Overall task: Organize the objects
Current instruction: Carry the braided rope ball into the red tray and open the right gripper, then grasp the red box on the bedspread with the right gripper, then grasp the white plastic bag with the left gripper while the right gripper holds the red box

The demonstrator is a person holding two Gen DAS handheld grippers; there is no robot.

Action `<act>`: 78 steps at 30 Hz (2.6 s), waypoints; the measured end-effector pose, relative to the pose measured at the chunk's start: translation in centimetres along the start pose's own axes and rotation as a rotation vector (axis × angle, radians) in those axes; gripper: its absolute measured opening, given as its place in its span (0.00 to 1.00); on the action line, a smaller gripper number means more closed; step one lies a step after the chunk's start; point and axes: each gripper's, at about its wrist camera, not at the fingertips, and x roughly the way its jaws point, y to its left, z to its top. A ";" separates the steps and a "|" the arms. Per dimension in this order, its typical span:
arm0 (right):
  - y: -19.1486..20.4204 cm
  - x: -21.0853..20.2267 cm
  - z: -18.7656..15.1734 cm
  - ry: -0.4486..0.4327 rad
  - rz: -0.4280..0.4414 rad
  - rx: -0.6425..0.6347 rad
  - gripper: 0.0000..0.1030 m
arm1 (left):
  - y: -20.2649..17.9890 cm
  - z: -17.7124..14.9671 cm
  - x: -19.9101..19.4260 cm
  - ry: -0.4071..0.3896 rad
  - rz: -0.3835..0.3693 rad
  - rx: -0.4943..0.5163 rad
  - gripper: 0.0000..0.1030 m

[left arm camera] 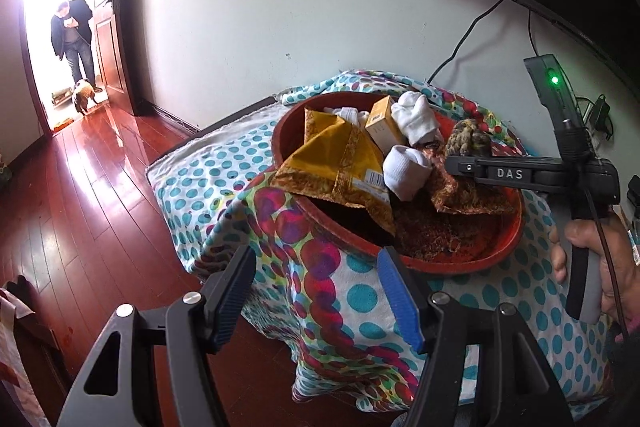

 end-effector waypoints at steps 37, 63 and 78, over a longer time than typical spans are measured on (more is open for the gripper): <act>-24.6 -3.8 -7.0 -0.044 -0.237 0.275 0.75 | -18.1 -2.2 1.9 0.066 -0.190 0.426 0.63; -26.9 -6.9 -11.3 -0.078 -0.227 0.296 0.60 | -26.3 -0.5 6.4 0.062 -0.276 0.509 0.63; -27.0 -10.9 -17.1 -0.043 -0.283 0.359 0.61 | -33.9 5.4 12.4 0.023 -0.298 0.525 0.64</act>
